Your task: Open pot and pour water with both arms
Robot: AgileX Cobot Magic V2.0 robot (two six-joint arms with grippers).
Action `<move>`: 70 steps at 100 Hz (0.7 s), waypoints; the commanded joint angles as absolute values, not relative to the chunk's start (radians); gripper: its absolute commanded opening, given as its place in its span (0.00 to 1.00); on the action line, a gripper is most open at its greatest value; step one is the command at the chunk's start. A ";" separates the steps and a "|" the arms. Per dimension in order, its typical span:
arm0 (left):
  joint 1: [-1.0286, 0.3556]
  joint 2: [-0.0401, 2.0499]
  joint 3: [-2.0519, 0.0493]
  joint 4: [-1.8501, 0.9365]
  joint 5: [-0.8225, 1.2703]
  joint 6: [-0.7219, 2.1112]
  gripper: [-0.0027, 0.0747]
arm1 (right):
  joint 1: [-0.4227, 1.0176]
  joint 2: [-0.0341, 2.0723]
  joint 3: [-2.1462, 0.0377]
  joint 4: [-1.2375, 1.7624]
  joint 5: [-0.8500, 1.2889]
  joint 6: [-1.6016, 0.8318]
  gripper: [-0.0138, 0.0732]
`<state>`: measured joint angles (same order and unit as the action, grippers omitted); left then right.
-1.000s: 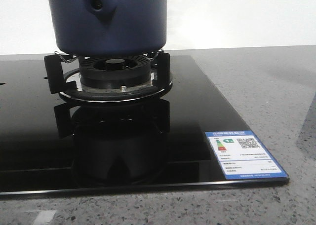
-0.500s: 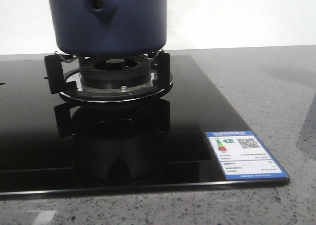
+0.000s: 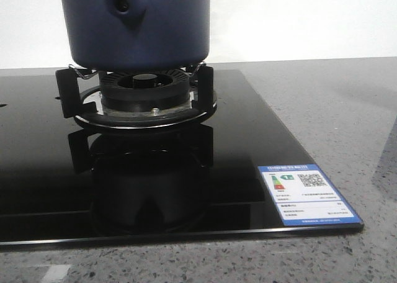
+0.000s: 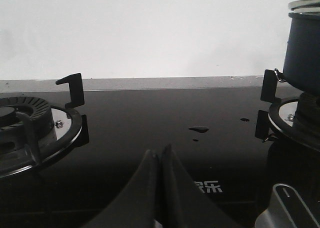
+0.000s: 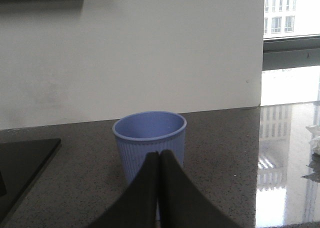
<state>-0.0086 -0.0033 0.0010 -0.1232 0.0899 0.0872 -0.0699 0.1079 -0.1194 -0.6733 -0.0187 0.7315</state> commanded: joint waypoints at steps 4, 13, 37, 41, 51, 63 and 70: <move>-0.016 -0.034 0.010 -0.130 0.021 0.078 0.01 | -0.067 0.121 -0.148 -0.684 -0.080 0.730 0.10; -0.016 -0.034 0.010 -0.130 0.021 0.078 0.01 | -0.067 0.121 -0.148 -0.684 -0.080 0.730 0.10; -0.016 -0.034 0.010 -0.130 0.021 0.078 0.01 | -0.042 0.121 -0.123 -0.432 -0.072 0.457 0.10; -0.016 -0.034 0.010 -0.130 0.021 0.078 0.01 | -0.020 0.121 -0.110 -0.264 -0.067 0.257 0.10; -0.016 -0.034 0.010 -0.130 0.021 0.078 0.01 | 0.032 0.121 -0.088 0.029 -0.035 -0.083 0.10; -0.016 -0.034 0.010 -0.130 0.021 0.078 0.01 | 0.053 0.112 -0.051 0.032 -0.011 -0.100 0.10; -0.016 -0.034 0.010 -0.130 0.021 0.078 0.01 | 0.053 0.088 -0.012 0.032 -0.011 -0.100 0.10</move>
<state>-0.0086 -0.0033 0.0010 -0.1232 0.0899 0.0872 0.0505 0.0992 -0.0160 0.0110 0.0507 -0.0618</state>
